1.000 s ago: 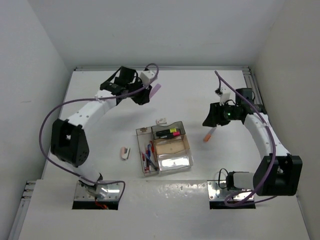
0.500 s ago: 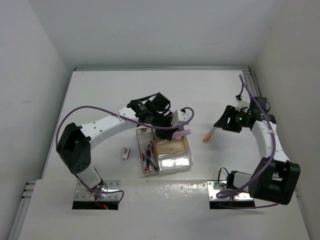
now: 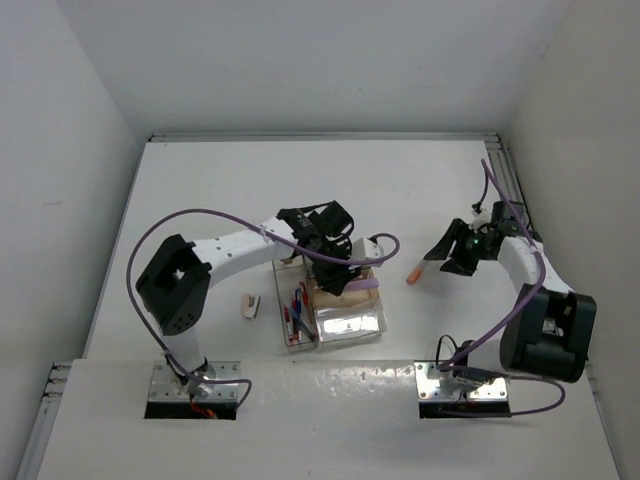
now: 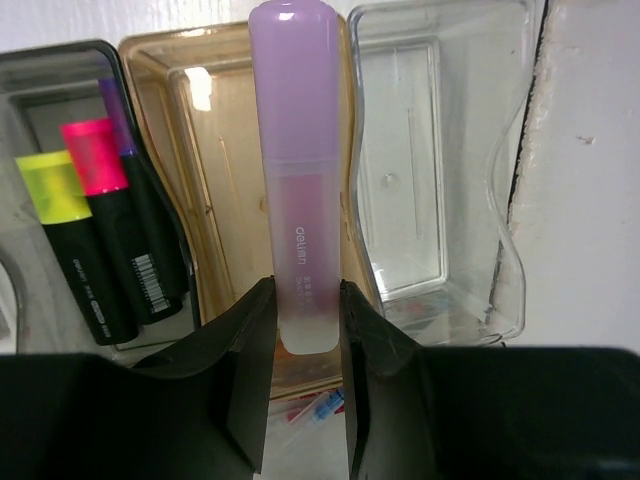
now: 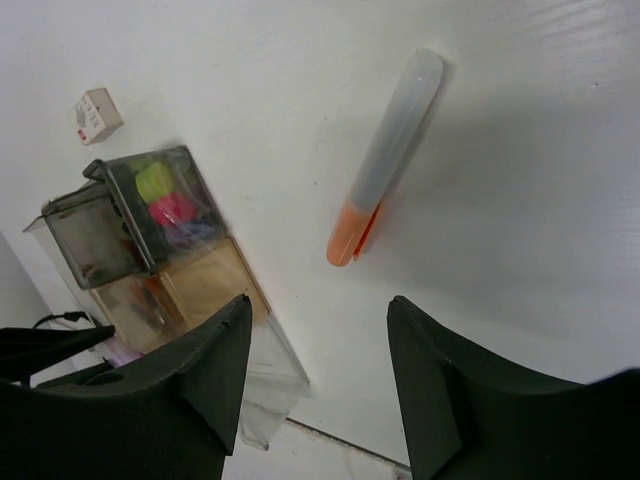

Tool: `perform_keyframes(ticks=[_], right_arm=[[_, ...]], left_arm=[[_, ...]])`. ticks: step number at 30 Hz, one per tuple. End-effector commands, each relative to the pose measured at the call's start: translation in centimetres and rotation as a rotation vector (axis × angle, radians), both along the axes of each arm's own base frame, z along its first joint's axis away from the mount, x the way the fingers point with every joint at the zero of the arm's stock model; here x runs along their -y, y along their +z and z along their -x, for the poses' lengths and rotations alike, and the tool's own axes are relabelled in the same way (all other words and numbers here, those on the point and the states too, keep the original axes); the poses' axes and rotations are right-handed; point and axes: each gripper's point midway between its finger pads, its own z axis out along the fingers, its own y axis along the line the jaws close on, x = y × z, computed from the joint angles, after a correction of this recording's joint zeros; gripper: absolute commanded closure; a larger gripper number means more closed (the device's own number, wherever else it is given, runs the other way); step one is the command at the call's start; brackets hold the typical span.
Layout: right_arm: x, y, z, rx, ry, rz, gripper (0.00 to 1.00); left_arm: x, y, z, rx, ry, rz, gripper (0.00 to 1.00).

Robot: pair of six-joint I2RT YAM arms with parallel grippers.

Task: Sort the stationery into containers
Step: Place the stationery into the container, then grab a piece of stationery with the right arm

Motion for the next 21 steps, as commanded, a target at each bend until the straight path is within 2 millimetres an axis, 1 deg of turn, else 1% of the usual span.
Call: perform_keyframes(ticks=[1,2,4,6,7,8,9,10,12,13,14,15,16,17,18,19,20,21], right_arm=[[-0.1,0.0,-1.3,0.021,-0.031,-0.032,0.44],[-0.2,-0.4,-1.1,0.005,-0.03,-0.037,0.44],[-0.2,-0.6,-1.4,0.006,-0.036,-0.042,0.44],[-0.3,-1.1,-1.6,-0.003,-0.037,-0.045,0.44],[-0.4,-1.1,-1.7,-0.006,-0.034,-0.046,0.44],[-0.6,-1.2,-1.8,-0.003,-0.023,-0.042,0.44],[-0.7,-1.4,-2.0,-0.004,-0.022,-0.033,0.44],[-0.7,-1.4,-2.2,0.005,-0.021,-0.021,0.44],[-1.1,-1.7,-2.5,0.006,-0.009,0.008,0.44],[-1.6,-1.7,-2.6,0.009,0.007,0.019,0.44],[-1.6,-2.1,-2.7,-0.004,-0.001,0.034,0.45],[-2.0,-2.0,-2.9,-0.003,0.009,0.046,0.45],[-2.1,-2.2,-3.0,-0.01,0.006,0.06,0.46],[-2.0,-2.5,-3.1,-0.027,-0.005,0.073,0.47],[-1.6,-2.7,-3.5,-0.029,-0.019,0.122,0.48],[-1.4,-3.0,-3.4,-0.05,-0.026,0.148,0.48],[-1.1,-3.1,-3.5,-0.061,-0.043,0.17,0.49],[-0.7,-3.5,-3.6,-0.074,-0.054,0.212,0.5]], left_arm=[[0.0,-0.4,0.0,-0.008,-0.012,-0.014,1.0],[-0.1,-0.9,-0.1,-0.019,-0.008,-0.025,0.98],[-0.3,-1.2,-0.1,-0.039,-0.006,-0.037,0.97],[-0.3,-1.8,0.0,-0.057,-0.008,-0.052,0.9],[-0.4,-2.0,0.0,-0.064,-0.006,-0.06,0.78],[-0.5,-2.4,0.2,-0.074,-0.004,-0.071,0.73],[-0.6,-2.4,0.1,-0.074,-0.001,-0.073,0.58],[-0.7,-2.4,0.0,-0.07,0.004,-0.074,0.53],[-0.6,-1.7,-0.9,-0.047,0.022,-0.06,0.43],[-0.3,-0.6,-1.5,-0.032,0.028,-0.035,0.42],[-0.2,0.3,-2.2,-0.023,0.046,-0.018,0.37],[0.1,1.3,-2.7,-0.007,0.055,0.004,0.34],[0.7,3.0,-3.8,0.03,0.068,0.042,0.33],[0.9,4.1,-4.7,0.045,0.092,0.067,0.32],[1.0,5.5,-5.4,0.071,0.109,0.091,0.31],[1.2,6.8,-6.1,0.096,0.126,0.117,0.31],[1.4,8.7,-7.3,0.124,0.16,0.155,0.3],[1.3,10.2,-7.9,0.15,0.18,0.182,0.27]])
